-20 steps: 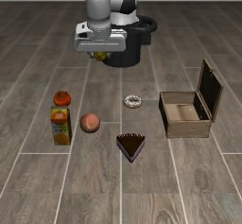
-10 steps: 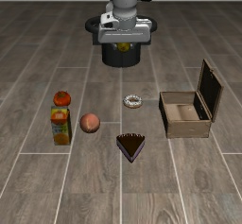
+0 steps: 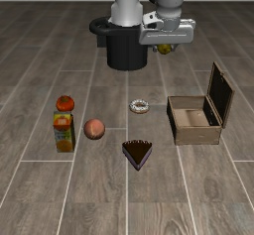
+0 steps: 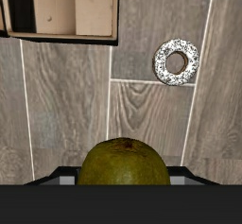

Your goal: Pick up the kiwi and place it in the box

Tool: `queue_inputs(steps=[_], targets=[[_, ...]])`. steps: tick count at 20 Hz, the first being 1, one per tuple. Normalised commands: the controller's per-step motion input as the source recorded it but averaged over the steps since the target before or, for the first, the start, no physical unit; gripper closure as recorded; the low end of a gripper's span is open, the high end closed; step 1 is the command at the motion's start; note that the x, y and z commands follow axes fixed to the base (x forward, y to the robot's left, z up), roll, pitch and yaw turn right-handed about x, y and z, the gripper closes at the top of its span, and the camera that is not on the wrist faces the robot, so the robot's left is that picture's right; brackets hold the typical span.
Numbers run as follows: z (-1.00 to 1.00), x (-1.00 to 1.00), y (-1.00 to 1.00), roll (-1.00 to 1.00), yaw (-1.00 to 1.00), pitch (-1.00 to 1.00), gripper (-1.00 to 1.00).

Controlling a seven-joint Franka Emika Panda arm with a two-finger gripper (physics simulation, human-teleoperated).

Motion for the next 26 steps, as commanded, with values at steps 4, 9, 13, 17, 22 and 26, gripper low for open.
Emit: queue_inputs(steps=[4,9,13,17,22,26], targets=[[0.00,0.00,1.00,0.00,0.00,0.00,1.00],[0.00,0.40,0.60,0.00,0.00,0.00,1.00],[0.00,1.00,0.00,0.00,0.00,0.00,1.00],[0.00,1.00,0.00,0.00,0.00,0.00,1.00],[0.00,1.00,0.00,0.00,0.00,0.00,1.00],[0.00,0.00,0.00,0.00,0.00,0.00,-1.00]])
